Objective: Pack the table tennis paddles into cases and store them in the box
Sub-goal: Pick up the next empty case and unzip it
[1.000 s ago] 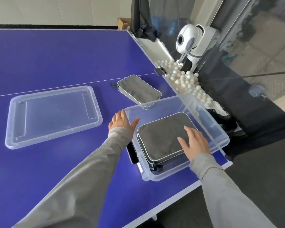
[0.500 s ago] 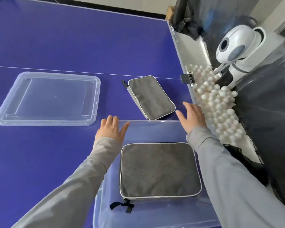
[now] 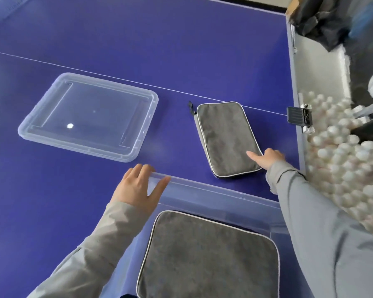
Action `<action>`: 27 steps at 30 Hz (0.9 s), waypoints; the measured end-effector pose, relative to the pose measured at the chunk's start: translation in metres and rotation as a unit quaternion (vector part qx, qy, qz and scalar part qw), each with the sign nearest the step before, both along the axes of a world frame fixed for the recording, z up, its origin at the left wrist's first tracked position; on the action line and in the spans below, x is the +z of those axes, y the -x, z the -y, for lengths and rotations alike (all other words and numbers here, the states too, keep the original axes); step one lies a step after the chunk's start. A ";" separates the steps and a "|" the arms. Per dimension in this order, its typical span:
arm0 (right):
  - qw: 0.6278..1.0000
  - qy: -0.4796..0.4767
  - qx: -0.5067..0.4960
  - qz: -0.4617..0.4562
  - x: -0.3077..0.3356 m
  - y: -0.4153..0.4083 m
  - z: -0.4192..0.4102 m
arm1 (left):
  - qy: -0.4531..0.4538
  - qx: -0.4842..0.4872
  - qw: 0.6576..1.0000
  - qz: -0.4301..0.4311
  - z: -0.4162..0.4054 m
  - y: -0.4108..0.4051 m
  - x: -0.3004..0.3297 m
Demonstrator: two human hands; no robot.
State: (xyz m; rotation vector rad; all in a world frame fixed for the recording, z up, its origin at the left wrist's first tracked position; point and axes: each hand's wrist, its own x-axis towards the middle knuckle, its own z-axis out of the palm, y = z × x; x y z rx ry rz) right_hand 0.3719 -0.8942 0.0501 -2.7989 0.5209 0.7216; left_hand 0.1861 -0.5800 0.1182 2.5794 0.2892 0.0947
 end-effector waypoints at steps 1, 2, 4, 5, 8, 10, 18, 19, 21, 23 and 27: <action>1.000 -0.013 -0.007 -0.011 -0.005 -0.004 0.000 | -0.005 -0.001 1.000 0.003 0.000 0.000 0.000; 0.999 -0.025 -0.017 -0.014 -0.010 -0.007 -0.001 | -0.009 -0.003 1.000 0.005 0.000 0.000 -0.001; 0.998 -0.053 -0.044 -0.007 -0.015 -0.012 -0.002 | -0.012 -0.007 1.000 0.006 0.000 0.000 -0.001; 0.996 -0.068 -0.058 -0.001 -0.016 -0.014 -0.003 | -0.012 -0.008 1.000 0.005 -0.001 -0.001 -0.001; 0.986 -0.128 -0.104 0.028 -0.015 -0.017 -0.002 | -0.015 -0.008 1.000 0.003 0.000 -0.001 -0.001; 0.965 -0.202 -0.154 0.066 -0.009 -0.015 -0.004 | -0.015 -0.008 1.000 -0.001 0.000 -0.001 -0.002; 0.835 -0.463 -0.256 0.148 0.066 -0.005 -0.029 | -0.003 0.003 1.000 -0.016 0.000 -0.002 -0.002; 0.823 -0.477 -0.261 0.162 0.081 0.003 -0.035 | -0.001 0.003 1.000 -0.025 0.000 -0.002 -0.002; 0.798 -0.509 -0.254 0.199 0.111 0.026 -0.047 | 0.015 -0.001 0.999 -0.035 -0.001 -0.003 0.000; 0.766 -0.548 -0.239 0.236 0.138 0.060 -0.061 | 0.082 0.011 0.997 -0.006 -0.003 -0.001 0.008; 0.701 -0.632 -0.186 0.272 0.179 0.150 -0.096 | 0.294 0.099 0.949 0.060 -0.019 0.018 0.035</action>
